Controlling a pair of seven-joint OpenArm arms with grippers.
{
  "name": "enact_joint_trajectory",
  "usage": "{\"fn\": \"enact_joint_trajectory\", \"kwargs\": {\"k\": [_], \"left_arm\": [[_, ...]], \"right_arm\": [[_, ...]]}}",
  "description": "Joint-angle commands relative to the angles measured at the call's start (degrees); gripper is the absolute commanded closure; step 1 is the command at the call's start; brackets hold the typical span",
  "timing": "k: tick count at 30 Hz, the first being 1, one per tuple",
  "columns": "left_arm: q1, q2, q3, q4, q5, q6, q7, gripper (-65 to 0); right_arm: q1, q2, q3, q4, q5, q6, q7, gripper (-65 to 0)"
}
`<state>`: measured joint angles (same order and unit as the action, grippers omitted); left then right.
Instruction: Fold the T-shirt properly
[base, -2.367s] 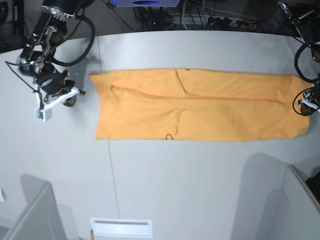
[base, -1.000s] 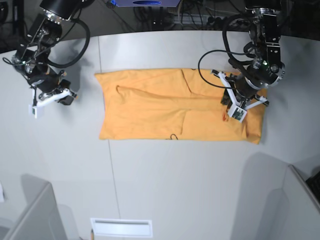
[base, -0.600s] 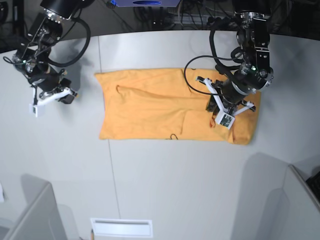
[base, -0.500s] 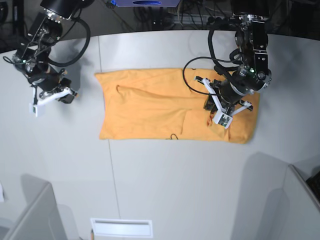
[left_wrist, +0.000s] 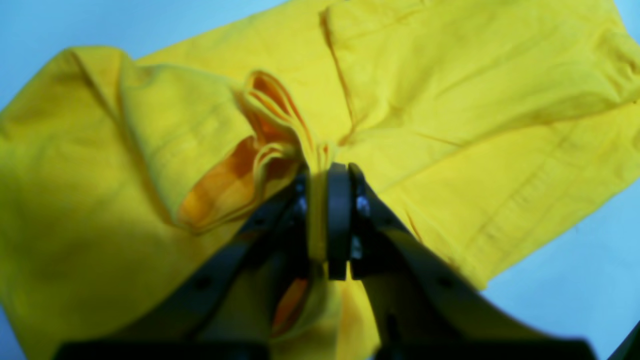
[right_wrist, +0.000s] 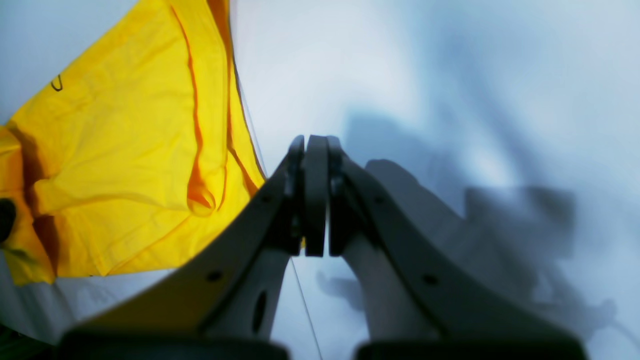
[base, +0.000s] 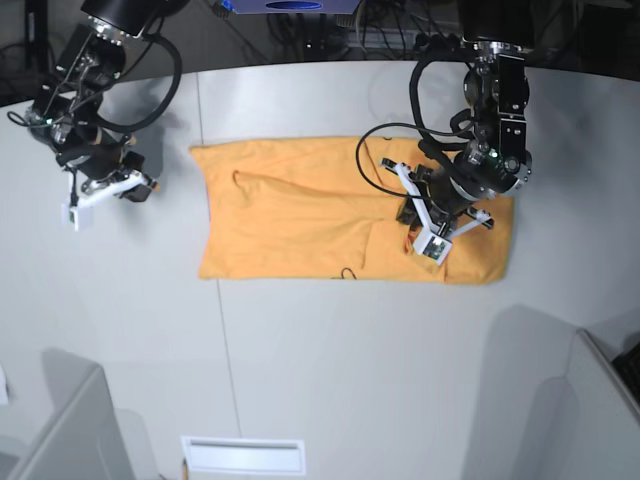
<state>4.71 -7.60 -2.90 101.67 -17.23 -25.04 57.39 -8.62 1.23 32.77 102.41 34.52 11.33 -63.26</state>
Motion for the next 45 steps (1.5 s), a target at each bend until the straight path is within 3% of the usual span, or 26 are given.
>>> {"fn": "enact_joint_trajectory", "kwargs": {"k": [1,17,23,26,28,35,37,40,43,45], "left_arm": [[-0.62,-0.10,-0.14,-0.09,-0.92,0.03,-0.90,0.0],[-2.64,1.13,-0.05,-1.49,-0.92,0.03,-1.08,0.0],[-2.64,2.10,0.21,-1.49,-1.01,0.03,-0.99,-28.5],[-2.64,2.36,3.12,-1.49,-0.57,0.03,-0.99,-36.5],[-2.64,2.54,5.05,-1.49,-0.57,0.03,-0.99,-38.5],[-0.89,3.51,5.40,3.26,-1.10,0.03,-0.90,-37.8],[0.61,3.51,2.59,6.77,-0.66,0.03,-0.90,-36.5],[3.33,3.51,-3.92,10.64,-1.01,0.03,-0.90,-23.4],[5.53,3.51,-10.33,11.26,-1.01,0.03,-0.90,0.0],[6.67,3.42,-15.79,11.08,-1.01,0.03,-1.08,0.0]], "right_arm": [[0.58,0.48,0.15,1.28,0.95,0.05,0.72,0.0],[0.58,0.39,0.15,1.28,0.95,0.05,0.72,0.0],[0.58,0.39,0.15,1.28,0.95,0.05,0.72,0.0],[0.58,0.39,0.15,1.28,0.95,0.05,0.72,0.0],[0.67,0.39,0.15,1.28,0.95,0.05,0.72,0.0],[0.67,0.39,0.15,1.28,0.95,0.05,0.72,0.0],[0.67,0.48,0.15,1.28,0.95,0.05,0.72,0.0],[0.75,0.48,0.15,1.11,0.95,0.05,0.72,0.0],[0.84,0.48,0.15,1.11,0.95,0.05,0.72,0.0],[0.93,0.48,0.15,1.02,0.95,0.05,0.72,0.0]]}}
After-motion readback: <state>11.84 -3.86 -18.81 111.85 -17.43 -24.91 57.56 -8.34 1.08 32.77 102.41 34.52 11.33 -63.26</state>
